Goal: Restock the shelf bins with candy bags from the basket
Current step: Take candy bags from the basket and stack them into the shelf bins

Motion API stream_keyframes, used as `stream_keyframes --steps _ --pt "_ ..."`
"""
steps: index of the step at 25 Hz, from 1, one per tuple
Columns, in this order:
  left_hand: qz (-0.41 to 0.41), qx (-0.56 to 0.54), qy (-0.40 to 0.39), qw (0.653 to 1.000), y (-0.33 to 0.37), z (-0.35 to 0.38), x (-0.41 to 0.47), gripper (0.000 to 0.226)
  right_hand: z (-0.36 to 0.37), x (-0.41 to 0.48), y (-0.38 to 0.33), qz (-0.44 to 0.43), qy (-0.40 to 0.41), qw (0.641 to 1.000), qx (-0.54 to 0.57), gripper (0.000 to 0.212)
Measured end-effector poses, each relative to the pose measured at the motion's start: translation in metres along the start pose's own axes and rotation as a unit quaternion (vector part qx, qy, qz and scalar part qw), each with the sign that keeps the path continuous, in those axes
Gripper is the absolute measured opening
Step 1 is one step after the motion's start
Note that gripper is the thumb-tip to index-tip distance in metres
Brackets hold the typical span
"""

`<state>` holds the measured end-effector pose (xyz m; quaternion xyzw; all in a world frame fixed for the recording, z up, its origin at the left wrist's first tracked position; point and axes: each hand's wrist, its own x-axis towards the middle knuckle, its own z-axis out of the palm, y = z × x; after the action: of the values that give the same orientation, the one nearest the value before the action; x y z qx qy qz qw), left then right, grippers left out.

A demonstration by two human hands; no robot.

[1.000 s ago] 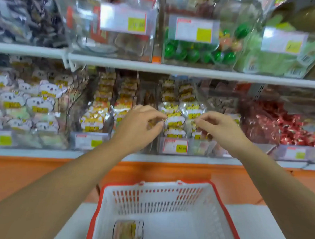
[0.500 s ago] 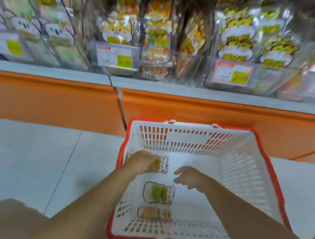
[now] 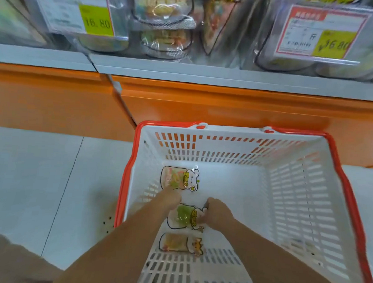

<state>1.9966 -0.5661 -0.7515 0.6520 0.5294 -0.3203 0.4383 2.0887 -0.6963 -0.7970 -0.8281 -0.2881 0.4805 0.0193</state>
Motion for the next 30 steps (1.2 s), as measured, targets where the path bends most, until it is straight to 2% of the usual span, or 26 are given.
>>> stream_keyframes --steps 2,4,6,8,10,12,16,18,21,25,30 --pt "0.014 0.036 -0.013 0.999 -0.003 0.003 -0.002 0.060 -0.012 -0.004 0.002 -0.035 0.007 0.994 0.101 0.023" --pt "0.054 0.114 -0.002 0.992 0.000 -0.003 -0.009 0.070 -0.033 -0.014 0.001 -0.066 -0.025 0.967 0.245 0.023" --pt "0.139 0.128 -0.010 0.982 0.003 -0.010 -0.014 0.063 -0.053 -0.022 -0.002 -0.078 -0.044 0.942 0.323 0.019" --pt "0.179 0.042 -0.016 0.983 0.002 -0.016 -0.018 0.050 -0.067 -0.026 -0.009 -0.065 -0.028 0.912 0.403 0.009" --pt "0.181 -0.050 0.038 0.981 0.000 -0.023 -0.022 0.034 -0.074 -0.021 -0.010 -0.002 0.024 0.864 0.502 0.024" --pt "0.145 -0.167 0.094 0.971 0.001 -0.029 -0.026 0.021 -0.072 -0.012 -0.006 0.072 0.063 0.827 0.554 0.032" --pt "0.050 -0.391 0.131 0.910 0.005 -0.040 -0.023 0.025 -0.052 0.006 -0.013 0.135 0.037 0.784 0.604 0.038" --pt "0.020 -0.439 0.142 0.887 0.007 -0.040 -0.017 0.024 -0.046 0.015 -0.024 0.138 0.027 0.770 0.622 0.040" --pt "0.004 -0.424 0.162 0.891 0.007 -0.038 -0.013 0.021 -0.042 0.029 -0.043 0.136 0.031 0.784 0.605 0.042" --pt "0.011 -0.385 0.170 0.907 0.007 -0.040 -0.013 0.022 -0.034 0.045 -0.056 0.140 0.040 0.844 0.517 0.039" --pt "0.019 -0.415 0.113 0.903 0.009 -0.042 -0.027 0.028 -0.038 0.034 -0.048 0.102 0.063 0.844 0.523 0.012"
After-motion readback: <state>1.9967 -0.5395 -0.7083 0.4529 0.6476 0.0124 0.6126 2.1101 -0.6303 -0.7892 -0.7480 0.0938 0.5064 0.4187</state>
